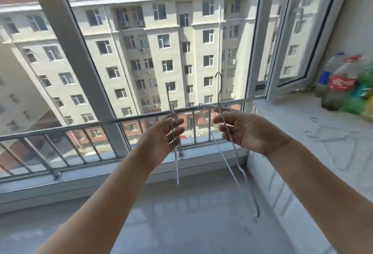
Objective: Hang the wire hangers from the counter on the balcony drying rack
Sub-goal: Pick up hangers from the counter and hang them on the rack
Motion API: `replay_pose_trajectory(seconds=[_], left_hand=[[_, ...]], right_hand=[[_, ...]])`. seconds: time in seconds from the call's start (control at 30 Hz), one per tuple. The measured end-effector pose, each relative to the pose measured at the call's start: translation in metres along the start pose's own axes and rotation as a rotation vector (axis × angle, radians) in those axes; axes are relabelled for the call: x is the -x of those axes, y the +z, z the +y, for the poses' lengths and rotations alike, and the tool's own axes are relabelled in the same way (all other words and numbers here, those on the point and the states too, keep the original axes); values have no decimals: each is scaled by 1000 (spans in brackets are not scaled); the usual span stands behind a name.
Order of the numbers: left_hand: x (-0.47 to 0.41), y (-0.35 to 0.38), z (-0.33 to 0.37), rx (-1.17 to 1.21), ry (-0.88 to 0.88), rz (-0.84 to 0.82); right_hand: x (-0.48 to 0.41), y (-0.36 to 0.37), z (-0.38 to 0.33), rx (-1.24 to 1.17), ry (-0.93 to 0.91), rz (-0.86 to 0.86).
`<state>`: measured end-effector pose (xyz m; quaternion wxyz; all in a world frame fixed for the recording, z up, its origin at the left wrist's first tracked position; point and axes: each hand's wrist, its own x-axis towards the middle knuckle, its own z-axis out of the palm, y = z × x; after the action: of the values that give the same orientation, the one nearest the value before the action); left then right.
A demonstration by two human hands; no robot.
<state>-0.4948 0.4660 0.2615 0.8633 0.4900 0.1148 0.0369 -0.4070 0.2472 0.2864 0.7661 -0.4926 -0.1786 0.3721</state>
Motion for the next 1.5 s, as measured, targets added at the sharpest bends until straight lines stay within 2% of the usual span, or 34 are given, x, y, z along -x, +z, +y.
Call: replay_pose_trajectory(seconds=[0.27,0.63,0.83,1.03,1.5], left_hand=[[113,-78,78,11,224,276],[244,-156,175,-134,437,510],[277,-212,246,-183,480,551],[273,-264,311,-244,481,544],[195,-331,410,-172,545,544]], right_hand=[[-46,128,22,0,30,-270],[-89,318,59,1,17,-513],[-128,418,76,-10,-38,-495],[-165,483,82,49,-120,-436],[-282,556,46,166,-270,-406]])
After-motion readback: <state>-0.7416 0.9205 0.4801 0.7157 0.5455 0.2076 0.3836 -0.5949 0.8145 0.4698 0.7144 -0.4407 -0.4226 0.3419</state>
